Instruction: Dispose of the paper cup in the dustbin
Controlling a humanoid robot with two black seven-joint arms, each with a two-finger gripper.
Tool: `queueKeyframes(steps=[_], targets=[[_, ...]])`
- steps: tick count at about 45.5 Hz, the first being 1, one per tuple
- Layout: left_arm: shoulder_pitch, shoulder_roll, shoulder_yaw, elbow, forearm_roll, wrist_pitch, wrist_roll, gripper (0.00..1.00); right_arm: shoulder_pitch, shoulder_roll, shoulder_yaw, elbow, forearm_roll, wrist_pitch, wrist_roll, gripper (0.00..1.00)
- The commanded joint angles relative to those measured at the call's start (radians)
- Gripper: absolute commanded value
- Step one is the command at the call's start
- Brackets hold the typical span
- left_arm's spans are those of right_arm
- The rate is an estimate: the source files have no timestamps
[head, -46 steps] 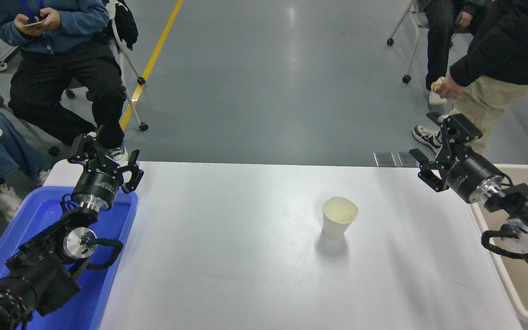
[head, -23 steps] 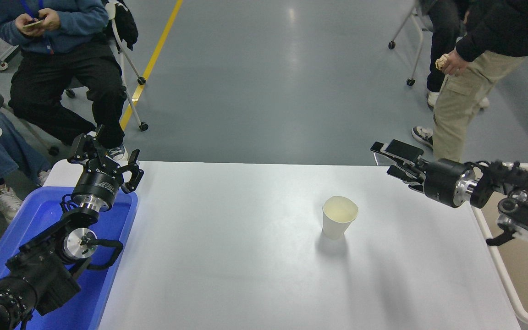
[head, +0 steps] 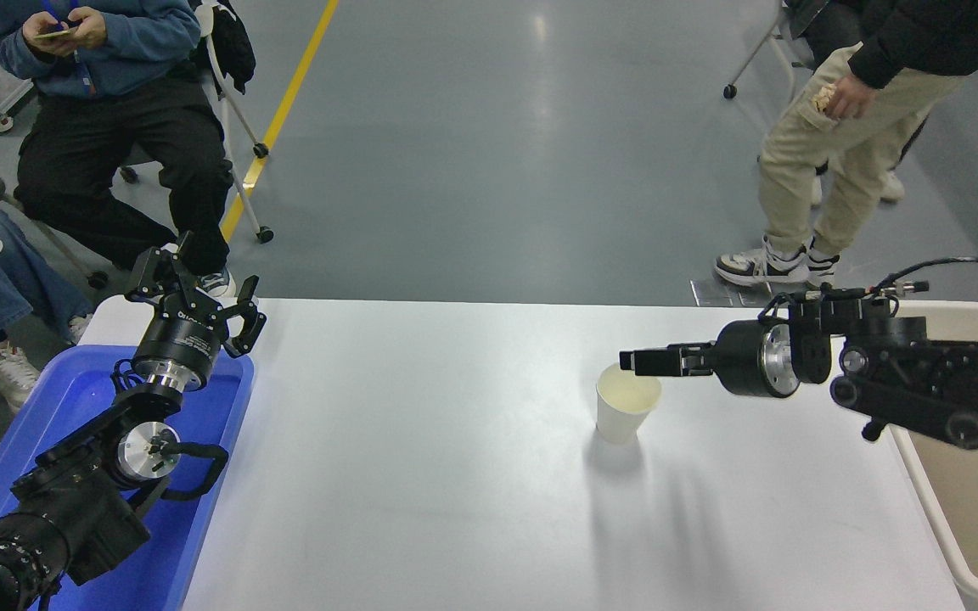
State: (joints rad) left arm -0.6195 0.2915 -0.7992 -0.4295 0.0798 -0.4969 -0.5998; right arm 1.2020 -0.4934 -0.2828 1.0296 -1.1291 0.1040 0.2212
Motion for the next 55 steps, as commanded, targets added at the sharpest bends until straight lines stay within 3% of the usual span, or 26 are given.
queueKeyframes(steps=[1, 14, 25, 30, 33, 35, 36, 37, 40, 55], targets=[[0.0, 0.0, 0.0, 0.0, 0.0, 0.0, 0.0, 1.0, -0.009, 0.111, -0.087, -0.157, -0.009, -0.009, 0.001, 0.99], [0.0, 0.0, 0.0, 0.0, 0.0, 0.0, 0.0, 1.0, -0.064, 0.179, -0.091, -0.287, -0.009, -0.018, 0.01, 0.99], [0.001, 0.0, 0.0, 0.0, 0.0, 0.0, 0.0, 1.0, -0.088, 0.193, -0.09, -0.309, -0.008, -0.043, 0.023, 0.86], [0.0, 0.0, 0.0, 0.0, 0.0, 0.0, 0.0, 1.0, -0.091, 0.207, -0.093, -0.312, -0.009, -0.063, 0.024, 0.69], [0.001, 0.0, 0.0, 0.0, 0.0, 0.001, 0.0, 1.0, -0.093, 0.211, -0.104, -0.315, -0.014, -0.079, 0.044, 0.38], [0.0, 0.0, 0.0, 0.0, 0.0, 0.0, 0.0, 1.0, -0.087, 0.211, -0.128, -0.316, -0.011, -0.087, 0.059, 0.29], [0.001, 0.0, 0.0, 0.0, 0.0, 0.0, 0.0, 1.0, -0.082, 0.214, -0.14, -0.313, -0.009, -0.086, 0.069, 0.13], [0.001, 0.0, 0.0, 0.0, 0.0, 0.0, 0.0, 1.0, -0.079, 0.217, -0.153, -0.313, -0.009, -0.084, 0.073, 0.04], [0.0, 0.0, 0.0, 0.0, 0.0, 0.0, 0.0, 1.0, -0.076, 0.225, -0.167, -0.318, -0.006, -0.086, 0.089, 0.0], [0.001, 0.0, 0.0, 0.0, 0.0, 0.001, 0.0, 1.0, -0.071, 0.225, -0.17, -0.352, 0.0, -0.087, 0.109, 0.0]])
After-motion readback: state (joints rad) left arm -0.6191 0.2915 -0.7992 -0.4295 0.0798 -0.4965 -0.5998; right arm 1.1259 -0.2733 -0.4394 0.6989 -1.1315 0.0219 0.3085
